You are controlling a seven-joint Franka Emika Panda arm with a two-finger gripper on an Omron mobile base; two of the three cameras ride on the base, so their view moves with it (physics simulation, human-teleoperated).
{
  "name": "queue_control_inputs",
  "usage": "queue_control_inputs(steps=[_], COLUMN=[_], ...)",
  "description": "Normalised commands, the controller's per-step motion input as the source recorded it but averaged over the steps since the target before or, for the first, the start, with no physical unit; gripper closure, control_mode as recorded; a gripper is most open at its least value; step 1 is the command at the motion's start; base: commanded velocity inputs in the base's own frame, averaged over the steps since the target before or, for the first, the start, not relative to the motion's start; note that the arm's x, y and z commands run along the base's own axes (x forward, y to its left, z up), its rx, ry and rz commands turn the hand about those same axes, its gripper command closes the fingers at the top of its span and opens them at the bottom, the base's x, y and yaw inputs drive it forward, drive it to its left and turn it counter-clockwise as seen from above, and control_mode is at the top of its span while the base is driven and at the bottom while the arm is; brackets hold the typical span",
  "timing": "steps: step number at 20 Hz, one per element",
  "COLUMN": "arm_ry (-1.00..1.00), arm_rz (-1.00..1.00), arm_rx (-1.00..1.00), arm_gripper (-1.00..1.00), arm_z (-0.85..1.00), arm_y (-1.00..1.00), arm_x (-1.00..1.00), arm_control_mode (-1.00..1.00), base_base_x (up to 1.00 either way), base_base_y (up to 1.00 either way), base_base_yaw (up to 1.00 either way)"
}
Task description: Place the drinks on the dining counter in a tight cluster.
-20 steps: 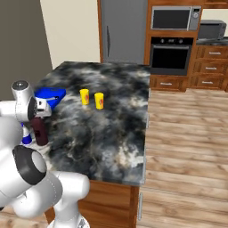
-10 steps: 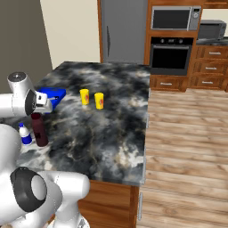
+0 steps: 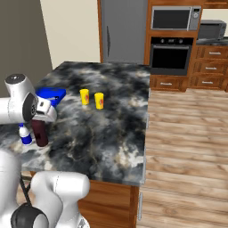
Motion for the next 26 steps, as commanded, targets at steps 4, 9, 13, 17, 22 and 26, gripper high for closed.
queue_control_inputs(steps=[4,9,13,17,22,26], arm_ry=[0.09,0.07,0.02,0.0,0.0,0.0], arm_rz=[-0.07,-0.01,0.0,0.0,0.0,0.0], arm_rx=[0.0,0.0,0.0,0.0,0.0,0.0], arm_gripper=[-1.0,-1.0,-1.0,-1.0,-1.0,-1.0], arm_z=[0.1,0.03,0.11,0.37,0.35,0.1], arm_y=[-0.71,-0.67,-0.35,-0.06,-0.03,0.0], arm_x=[-0.61,-0.54,-0.51,-0.56,-0.36,-0.01], arm_control_mode=[-1.0,-1.0,-1.0,-1.0,-1.0,-1.0], base_base_x=[0.0,0.0,0.0,0.0,0.0,0.0], base_base_y=[0.0,0.0,0.0,0.0,0.0,0.0], base_base_yaw=[0.0,0.0,0.0,0.0,0.0,0.0])
